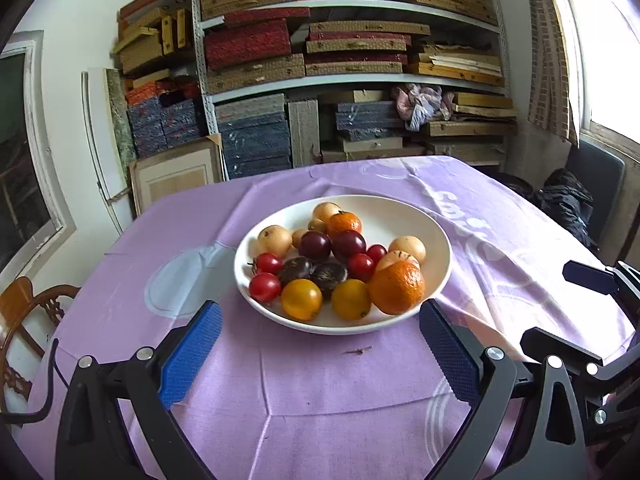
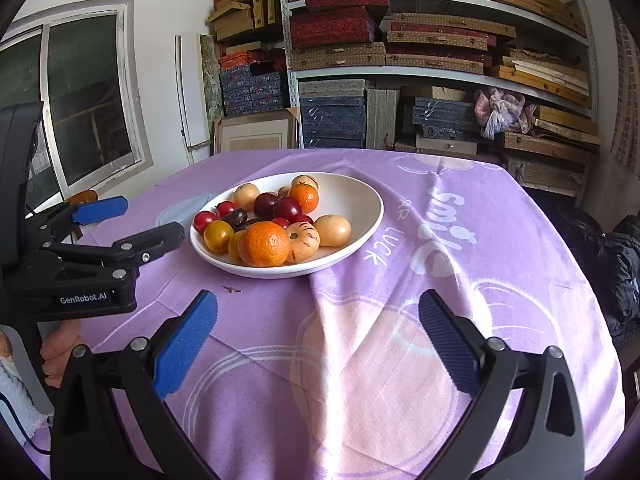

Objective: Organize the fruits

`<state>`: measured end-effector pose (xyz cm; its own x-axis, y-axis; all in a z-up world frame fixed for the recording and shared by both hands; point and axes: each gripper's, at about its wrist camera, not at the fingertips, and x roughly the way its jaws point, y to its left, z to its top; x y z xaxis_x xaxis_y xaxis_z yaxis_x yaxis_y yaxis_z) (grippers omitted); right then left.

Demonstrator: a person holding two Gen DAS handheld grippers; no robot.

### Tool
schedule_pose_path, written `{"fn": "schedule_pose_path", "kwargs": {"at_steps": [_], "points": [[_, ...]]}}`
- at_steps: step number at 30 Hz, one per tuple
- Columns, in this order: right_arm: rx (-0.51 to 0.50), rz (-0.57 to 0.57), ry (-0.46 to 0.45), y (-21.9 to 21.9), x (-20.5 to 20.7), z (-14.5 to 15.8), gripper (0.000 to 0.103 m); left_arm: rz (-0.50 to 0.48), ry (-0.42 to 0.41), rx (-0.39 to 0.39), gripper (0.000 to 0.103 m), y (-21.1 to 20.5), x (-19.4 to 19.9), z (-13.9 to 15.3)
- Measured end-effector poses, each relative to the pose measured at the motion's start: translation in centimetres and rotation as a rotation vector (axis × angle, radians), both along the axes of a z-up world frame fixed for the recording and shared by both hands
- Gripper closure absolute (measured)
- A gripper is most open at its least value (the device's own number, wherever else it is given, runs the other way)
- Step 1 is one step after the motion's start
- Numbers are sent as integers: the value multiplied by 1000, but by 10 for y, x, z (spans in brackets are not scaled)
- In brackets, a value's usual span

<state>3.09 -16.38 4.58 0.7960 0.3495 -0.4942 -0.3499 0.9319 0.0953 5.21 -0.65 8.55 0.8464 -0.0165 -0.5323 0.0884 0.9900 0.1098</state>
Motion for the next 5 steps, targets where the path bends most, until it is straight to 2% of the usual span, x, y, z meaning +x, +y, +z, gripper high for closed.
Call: {"fn": "schedule_pose_path", "kwargs": {"at_steps": [5], "points": [[0,2,1,0,0,0,4,-1,-8,9,4,-2,0,-1]]}}
